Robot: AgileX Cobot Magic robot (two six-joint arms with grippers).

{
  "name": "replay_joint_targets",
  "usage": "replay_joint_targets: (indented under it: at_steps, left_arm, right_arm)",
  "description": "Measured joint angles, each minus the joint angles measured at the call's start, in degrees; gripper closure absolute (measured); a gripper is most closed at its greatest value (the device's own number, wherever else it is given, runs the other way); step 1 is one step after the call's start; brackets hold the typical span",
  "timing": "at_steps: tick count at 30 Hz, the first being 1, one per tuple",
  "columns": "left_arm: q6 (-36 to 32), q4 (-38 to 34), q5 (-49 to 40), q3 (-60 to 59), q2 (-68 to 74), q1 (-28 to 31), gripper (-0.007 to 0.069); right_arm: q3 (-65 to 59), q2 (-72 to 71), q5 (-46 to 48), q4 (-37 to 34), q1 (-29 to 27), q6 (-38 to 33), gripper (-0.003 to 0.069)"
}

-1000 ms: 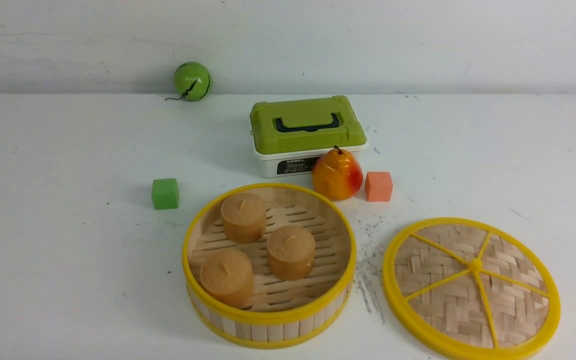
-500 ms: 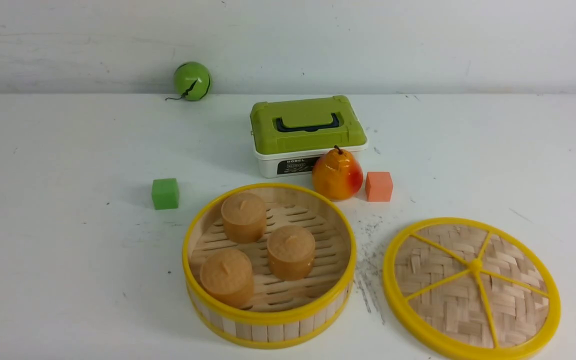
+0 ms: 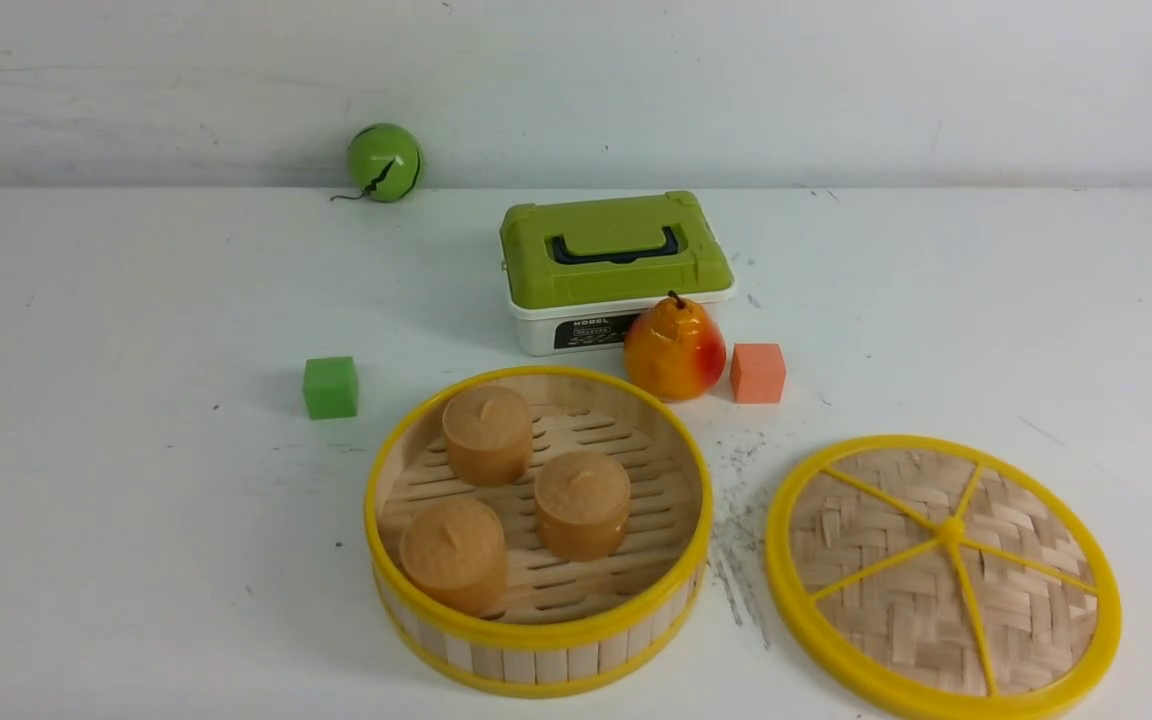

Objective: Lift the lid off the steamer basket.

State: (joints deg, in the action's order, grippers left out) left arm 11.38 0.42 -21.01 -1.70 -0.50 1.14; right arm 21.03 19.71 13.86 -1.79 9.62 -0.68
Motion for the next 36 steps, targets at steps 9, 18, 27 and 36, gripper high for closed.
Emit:
replay_joint_targets:
  at_steps: [9, 18, 27, 36]
  left_arm:
    - [0.0, 0.0, 0.0, 0.0, 0.0, 0.0, 0.0386]
    - [0.0, 0.0, 0.0, 0.0, 0.0, 0.0, 0.0386]
    - [0.0, 0.0, 0.0, 0.0, 0.0, 0.0, 0.0386]
    - [0.0, 0.0, 0.0, 0.0, 0.0, 0.0, 0.0386]
  right_arm:
    - [-15.6, -13.2, -1.2, 6.7, -8.3, 11.2, 0.0673]
    - [-22.6, -20.3, 5.8, 9.6, -10.5, 17.6, 0.0682]
    - [-22.2, -20.3, 8.1, 9.9, -12.5, 17.8, 0.0682]
    - [-22.1, -20.3, 8.4, 9.7, -11.9, 17.8, 0.0682]
